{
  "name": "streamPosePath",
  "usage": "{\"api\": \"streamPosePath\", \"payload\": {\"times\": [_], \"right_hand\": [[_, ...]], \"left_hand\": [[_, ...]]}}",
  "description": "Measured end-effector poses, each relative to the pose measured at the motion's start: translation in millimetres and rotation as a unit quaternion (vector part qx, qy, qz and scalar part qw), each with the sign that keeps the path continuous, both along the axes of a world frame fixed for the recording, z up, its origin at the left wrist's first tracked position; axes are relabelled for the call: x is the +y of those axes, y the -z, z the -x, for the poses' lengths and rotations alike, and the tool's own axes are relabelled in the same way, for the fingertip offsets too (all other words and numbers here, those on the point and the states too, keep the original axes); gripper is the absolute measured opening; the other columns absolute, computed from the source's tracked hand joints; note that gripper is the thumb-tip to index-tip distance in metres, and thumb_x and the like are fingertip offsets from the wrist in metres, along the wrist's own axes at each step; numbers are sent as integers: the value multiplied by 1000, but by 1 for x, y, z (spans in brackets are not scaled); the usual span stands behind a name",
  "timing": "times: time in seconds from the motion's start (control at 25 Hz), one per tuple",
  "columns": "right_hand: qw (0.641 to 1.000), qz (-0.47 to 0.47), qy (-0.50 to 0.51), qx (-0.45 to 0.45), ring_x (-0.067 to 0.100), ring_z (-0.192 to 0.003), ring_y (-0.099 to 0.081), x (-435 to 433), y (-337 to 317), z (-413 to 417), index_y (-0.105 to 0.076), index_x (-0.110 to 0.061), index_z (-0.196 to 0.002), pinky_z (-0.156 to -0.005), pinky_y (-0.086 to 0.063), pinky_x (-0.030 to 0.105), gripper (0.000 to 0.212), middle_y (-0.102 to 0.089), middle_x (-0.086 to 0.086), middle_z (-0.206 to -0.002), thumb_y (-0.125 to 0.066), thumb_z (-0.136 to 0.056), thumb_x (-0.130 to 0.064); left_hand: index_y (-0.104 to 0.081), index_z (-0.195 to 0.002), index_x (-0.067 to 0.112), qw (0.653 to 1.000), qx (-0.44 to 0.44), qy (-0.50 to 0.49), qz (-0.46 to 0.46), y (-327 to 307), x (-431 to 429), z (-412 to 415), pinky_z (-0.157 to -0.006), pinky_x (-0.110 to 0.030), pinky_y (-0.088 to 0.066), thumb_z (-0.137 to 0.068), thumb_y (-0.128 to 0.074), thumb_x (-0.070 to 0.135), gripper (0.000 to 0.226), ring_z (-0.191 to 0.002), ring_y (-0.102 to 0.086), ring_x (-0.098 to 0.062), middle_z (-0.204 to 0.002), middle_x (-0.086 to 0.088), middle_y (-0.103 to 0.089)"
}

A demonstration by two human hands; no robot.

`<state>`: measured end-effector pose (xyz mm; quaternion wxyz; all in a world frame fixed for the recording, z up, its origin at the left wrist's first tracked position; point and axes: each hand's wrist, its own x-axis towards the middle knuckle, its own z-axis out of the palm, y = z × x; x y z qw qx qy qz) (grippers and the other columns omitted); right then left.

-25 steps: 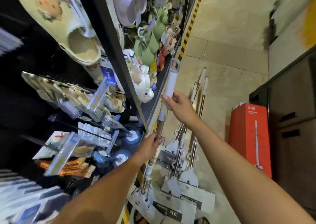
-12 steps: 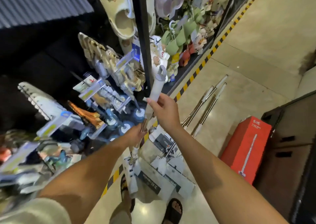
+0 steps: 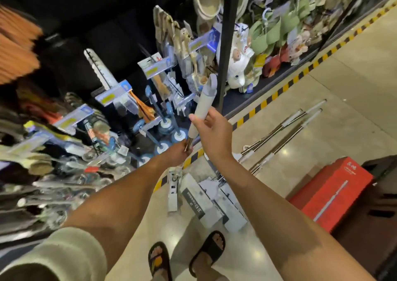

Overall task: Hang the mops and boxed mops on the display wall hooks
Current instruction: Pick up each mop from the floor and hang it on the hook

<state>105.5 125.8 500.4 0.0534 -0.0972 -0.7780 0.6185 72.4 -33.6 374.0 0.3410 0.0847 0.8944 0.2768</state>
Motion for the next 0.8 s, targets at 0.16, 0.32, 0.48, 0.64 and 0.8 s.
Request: {"api": "streamPosePath", "payload": {"times": [0.16,0.32,0.48,0.64,0.8], "right_hand": [[1000,-2,9,9,4,-87,-74,-11,6,-17,-73,-16,-109,-78,-63,39,26,-77,-8,-93,-74,-94,-37],[999,16,44,17,5,-86,-74,-4,13,-46,-73,-13,-99,-78,-62,34,17,-77,-7,-91,-77,-93,-29],[998,56,28,0,-4,-63,-56,-15,-7,-97,-64,-21,-79,-66,-44,14,20,-60,-23,-63,-76,-94,-20],[997,67,24,1,0,-74,-65,-47,-16,-119,-66,-28,-84,-70,-51,18,15,-71,-11,-75,-77,-93,-23],[999,47,9,-8,13,-93,-68,-64,-3,-106,-65,-24,-111,-80,-56,29,14,-71,-3,-98,-67,-99,-32]], "left_hand": [[-53,-130,9,998,2,-51,-24,22,-12,-18,-90,-39,-45,-108,-52,28,29,-117,-61,-35,-126,-16,-65],[-45,-148,10,996,19,-67,-57,36,-1,-47,-111,-47,-44,-108,-48,27,44,-134,-54,-31,-143,-12,-58],[-50,-132,24,996,58,-62,-34,32,-9,-81,-97,-50,-55,-106,-50,37,29,-114,-66,-36,-121,-15,-68],[-52,-137,17,992,65,-97,-54,65,-41,-94,-100,-49,-54,-103,-51,43,43,-114,-65,-33,-123,-11,-69],[-53,-128,13,986,85,-119,-85,79,-53,-94,-91,-50,-55,-100,-47,40,39,-105,-67,-38,-111,-13,-69]]}}
